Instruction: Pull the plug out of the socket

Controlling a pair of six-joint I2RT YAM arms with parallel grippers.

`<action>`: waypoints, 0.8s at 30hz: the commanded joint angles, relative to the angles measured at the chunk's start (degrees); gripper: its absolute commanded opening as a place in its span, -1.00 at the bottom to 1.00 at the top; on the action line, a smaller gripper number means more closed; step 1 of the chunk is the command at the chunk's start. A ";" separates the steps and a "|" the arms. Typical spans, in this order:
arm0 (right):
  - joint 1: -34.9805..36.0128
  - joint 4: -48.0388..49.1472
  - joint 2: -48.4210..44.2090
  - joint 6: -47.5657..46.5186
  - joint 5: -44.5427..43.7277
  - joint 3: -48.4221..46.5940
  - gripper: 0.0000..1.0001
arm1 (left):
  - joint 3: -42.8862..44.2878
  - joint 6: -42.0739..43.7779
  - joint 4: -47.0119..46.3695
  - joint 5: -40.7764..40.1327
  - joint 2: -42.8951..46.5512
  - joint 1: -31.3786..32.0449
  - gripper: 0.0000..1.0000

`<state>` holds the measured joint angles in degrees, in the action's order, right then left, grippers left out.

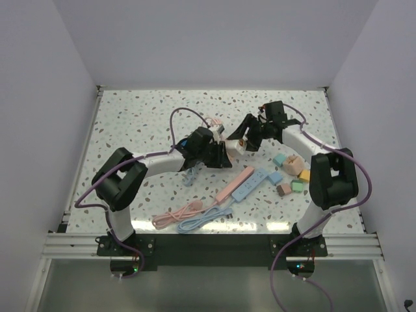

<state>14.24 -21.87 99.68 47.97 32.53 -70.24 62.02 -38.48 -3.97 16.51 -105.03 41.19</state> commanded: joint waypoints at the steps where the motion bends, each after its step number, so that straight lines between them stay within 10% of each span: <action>1: 1.58 0.95 -2.74 -0.33 3.77 0.98 -0.20 | 3.02 0.25 -4.21 -1.04 1.85 0.47 -1.00; 4: 1.93 1.21 -2.74 0.02 3.06 1.68 -0.09 | 3.28 -0.37 -4.56 -1.83 2.64 0.47 -0.99; 7: 2.46 1.65 -2.56 0.55 2.62 2.03 -0.26 | 3.37 -0.72 -5.08 -4.12 3.96 0.47 0.00; 12: 2.46 2.00 -2.38 0.90 2.80 1.86 -0.52 | 3.28 -0.90 -5.70 -7.55 5.19 0.47 0.43; 21: 2.46 7.62 -3.00 6.43 7.36 3.35 -0.73 | 2.23 -0.81 -6.32 -6.14 3.61 -0.06 -0.55; 24: 2.46 7.11 -3.52 6.44 7.02 3.44 -0.41 | 2.05 -0.98 -6.32 -6.32 3.61 -0.23 -1.00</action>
<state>15.05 -16.67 99.53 51.46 32.77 -66.87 62.35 -40.45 -3.40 10.59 -102.85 40.51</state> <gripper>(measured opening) 0.625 0.396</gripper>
